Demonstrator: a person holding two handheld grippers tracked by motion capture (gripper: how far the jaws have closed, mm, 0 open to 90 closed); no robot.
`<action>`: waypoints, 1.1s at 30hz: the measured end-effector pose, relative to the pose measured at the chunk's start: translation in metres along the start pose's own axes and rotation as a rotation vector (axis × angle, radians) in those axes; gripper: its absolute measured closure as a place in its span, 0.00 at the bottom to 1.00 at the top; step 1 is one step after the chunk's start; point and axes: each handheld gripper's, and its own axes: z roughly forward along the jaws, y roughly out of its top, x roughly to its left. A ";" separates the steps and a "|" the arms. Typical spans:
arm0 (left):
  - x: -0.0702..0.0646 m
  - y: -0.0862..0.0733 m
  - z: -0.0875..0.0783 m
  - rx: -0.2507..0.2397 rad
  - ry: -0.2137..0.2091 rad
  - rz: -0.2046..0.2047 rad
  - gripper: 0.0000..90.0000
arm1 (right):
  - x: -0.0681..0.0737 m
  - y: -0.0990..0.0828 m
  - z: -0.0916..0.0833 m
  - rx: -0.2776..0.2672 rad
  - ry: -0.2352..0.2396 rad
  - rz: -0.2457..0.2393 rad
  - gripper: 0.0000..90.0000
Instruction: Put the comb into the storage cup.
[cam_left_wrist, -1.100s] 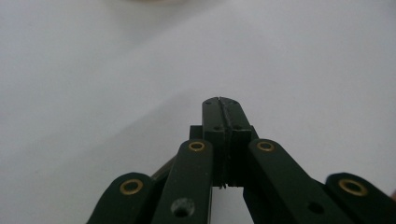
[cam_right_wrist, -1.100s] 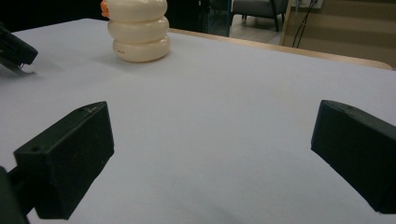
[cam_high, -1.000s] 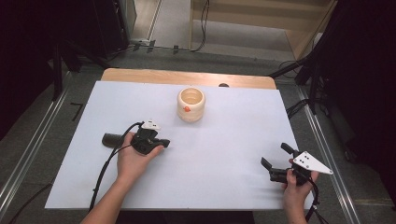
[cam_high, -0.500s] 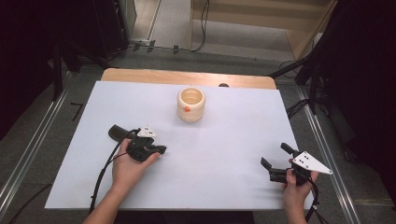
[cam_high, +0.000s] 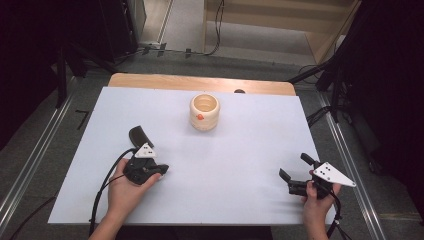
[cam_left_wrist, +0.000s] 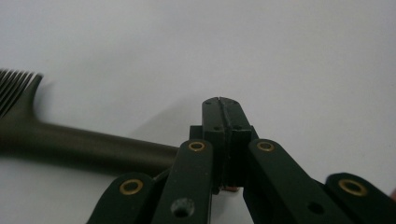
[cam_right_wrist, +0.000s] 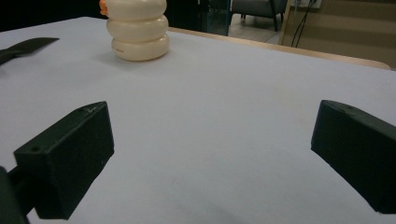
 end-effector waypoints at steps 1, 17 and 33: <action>0.001 -0.002 -0.002 0.000 0.001 -0.004 1.00 | 0.000 0.000 0.000 0.000 -0.001 0.000 0.00; 0.024 -0.032 -0.033 0.011 0.089 -0.063 1.00 | 0.001 0.000 0.000 0.005 -0.009 -0.002 0.00; 0.028 -0.025 -0.048 -0.007 0.108 -0.059 0.82 | 0.001 0.000 0.000 0.002 -0.007 -0.001 0.00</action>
